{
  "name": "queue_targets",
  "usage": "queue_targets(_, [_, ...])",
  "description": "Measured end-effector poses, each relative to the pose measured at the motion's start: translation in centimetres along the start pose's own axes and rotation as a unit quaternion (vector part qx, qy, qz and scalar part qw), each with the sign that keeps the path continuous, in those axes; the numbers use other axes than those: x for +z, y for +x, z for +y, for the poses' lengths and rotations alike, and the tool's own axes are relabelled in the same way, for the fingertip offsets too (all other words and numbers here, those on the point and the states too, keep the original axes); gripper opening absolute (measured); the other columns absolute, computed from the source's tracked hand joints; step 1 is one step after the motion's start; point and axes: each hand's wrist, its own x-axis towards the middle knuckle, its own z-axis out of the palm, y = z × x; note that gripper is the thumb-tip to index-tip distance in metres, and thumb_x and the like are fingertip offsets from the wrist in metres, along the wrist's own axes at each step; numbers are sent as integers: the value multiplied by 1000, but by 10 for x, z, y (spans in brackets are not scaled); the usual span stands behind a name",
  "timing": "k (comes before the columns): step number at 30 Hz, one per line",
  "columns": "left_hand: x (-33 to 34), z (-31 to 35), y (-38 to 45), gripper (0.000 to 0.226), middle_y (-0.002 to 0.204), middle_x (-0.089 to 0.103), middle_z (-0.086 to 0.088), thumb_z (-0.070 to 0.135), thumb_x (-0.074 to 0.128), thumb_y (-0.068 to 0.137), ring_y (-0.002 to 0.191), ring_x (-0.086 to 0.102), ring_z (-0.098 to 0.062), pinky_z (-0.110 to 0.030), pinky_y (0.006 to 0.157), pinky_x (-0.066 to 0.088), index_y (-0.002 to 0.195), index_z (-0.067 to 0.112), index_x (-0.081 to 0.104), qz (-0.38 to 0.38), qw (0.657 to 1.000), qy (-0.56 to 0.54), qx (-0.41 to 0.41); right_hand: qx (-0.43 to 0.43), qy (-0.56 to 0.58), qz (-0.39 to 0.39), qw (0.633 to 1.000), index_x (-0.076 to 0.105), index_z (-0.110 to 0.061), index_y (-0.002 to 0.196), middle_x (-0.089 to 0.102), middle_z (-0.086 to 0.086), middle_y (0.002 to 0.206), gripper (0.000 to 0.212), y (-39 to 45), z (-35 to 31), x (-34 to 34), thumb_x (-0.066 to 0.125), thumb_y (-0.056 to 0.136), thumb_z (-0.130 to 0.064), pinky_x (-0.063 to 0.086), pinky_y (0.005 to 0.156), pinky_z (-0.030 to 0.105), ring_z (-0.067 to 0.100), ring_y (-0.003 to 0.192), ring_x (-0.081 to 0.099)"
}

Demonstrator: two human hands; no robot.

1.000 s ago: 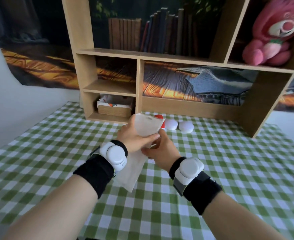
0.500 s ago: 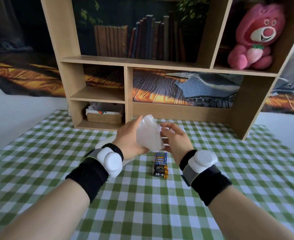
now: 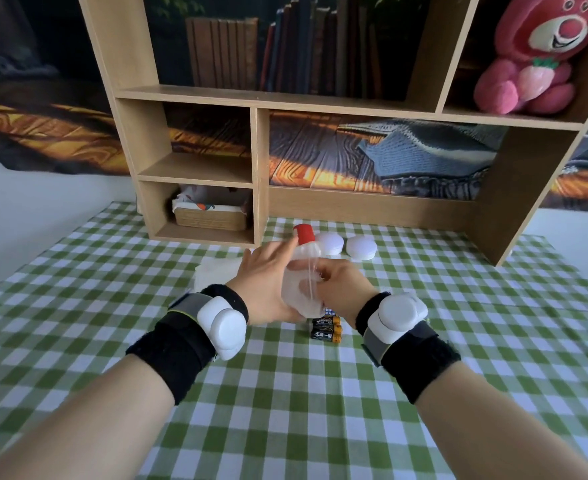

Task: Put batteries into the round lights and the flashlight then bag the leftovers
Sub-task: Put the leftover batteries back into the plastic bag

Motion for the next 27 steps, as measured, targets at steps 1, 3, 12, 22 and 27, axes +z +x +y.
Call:
queue_targets(1, [3,-1,1,125,154,19,-1,47,85,66,141,18,-21,-40,116,20,156,25,2,5,1000,4,0,2,-26,-11,1000,69,-43,105,70,-1,92,39,0,1,0,55,91,-10,48,55,19,12,67,61])
queue_targets(3, [6,-2,3,110,148,29,-3,42,85,66,137,26,-25,-40,113,25,153,25,19,26,1000,-1,3,2,-58,-11,998,71,-40,108,65,-8,85,31,0,5,2,60,90,-17,43,53,12,5,62,56])
queue_targets(12, [2,-20,6,92,135,40,0,40,89,63,122,39,-21,-36,102,36,139,24,40,84,995,-43,-25,-8,-107,114,988,63,-30,116,60,-11,117,24,2,44,-17,56,94,-22,44,84,23,9,105,56])
queue_targets(22, [9,-25,8,90,138,39,0,39,86,68,127,37,-23,-40,107,34,143,25,37,76,995,-41,-44,-44,-407,-1,912,36,-35,144,41,-5,147,68,4,74,8,43,87,-71,24,112,40,23,136,31])
queue_targets(27, [10,-26,8,89,140,38,0,37,85,69,129,36,-24,-43,108,33,143,25,36,78,995,-50,-47,-91,-432,43,896,49,-33,132,45,0,125,48,6,79,12,44,91,-57,29,103,35,24,119,39])
